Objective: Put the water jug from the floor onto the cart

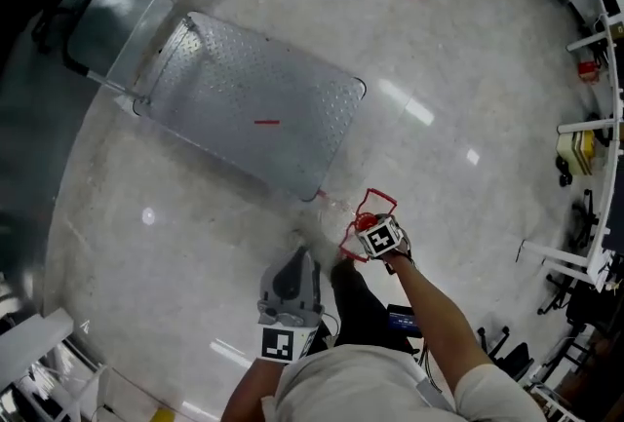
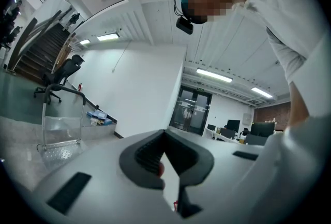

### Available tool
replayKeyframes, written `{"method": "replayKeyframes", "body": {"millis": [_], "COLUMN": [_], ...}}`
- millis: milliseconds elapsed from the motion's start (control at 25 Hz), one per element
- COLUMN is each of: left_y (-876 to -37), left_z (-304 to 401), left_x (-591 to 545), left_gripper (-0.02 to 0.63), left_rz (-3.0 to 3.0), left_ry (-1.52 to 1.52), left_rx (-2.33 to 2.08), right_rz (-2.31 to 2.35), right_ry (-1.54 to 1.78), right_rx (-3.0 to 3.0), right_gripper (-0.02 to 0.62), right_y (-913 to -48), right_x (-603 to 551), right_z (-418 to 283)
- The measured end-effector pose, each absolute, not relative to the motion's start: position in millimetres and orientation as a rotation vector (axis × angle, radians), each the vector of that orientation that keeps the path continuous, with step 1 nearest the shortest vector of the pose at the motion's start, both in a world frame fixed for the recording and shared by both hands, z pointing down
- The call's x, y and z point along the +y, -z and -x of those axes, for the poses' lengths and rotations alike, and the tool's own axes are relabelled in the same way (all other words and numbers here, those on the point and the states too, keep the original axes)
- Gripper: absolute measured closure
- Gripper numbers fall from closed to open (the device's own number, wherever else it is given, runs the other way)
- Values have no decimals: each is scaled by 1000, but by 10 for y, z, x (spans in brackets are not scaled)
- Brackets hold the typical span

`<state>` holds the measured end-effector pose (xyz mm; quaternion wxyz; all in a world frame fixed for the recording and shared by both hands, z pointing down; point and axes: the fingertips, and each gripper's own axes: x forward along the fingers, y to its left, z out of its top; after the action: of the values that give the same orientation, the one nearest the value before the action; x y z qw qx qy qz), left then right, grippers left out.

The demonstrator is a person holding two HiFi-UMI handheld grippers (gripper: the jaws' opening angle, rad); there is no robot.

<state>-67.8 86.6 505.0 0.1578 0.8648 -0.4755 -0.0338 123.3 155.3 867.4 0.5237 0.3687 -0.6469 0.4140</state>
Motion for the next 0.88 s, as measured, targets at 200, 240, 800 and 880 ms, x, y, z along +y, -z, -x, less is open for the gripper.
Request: {"method": "replayKeyframes", "body": {"millis": [200, 240, 800, 880], "left_y": [-4676, -4613, -4091, -4044], "left_z": [992, 1035, 1131, 1116], "left_x": [685, 623, -187, -353], "left_gripper": [607, 607, 607, 607], "left_rz": [-2518, -2530, -2585, -2570], "left_ry": [198, 212, 290, 283], "left_rx": [-1387, -1393, -1554, -1606], "right_rz": [-887, -884, -834, -820], "right_ry": [-913, -887, -700, -689], "right_rx": [-1583, -1598, -1736, -1743], "right_gripper": [293, 293, 293, 293], "right_y": [-8055, -7965, -7459, -7458], "right_x": [1100, 977, -553, -754], "right_z": [-1020, -969, -543, -515]}}
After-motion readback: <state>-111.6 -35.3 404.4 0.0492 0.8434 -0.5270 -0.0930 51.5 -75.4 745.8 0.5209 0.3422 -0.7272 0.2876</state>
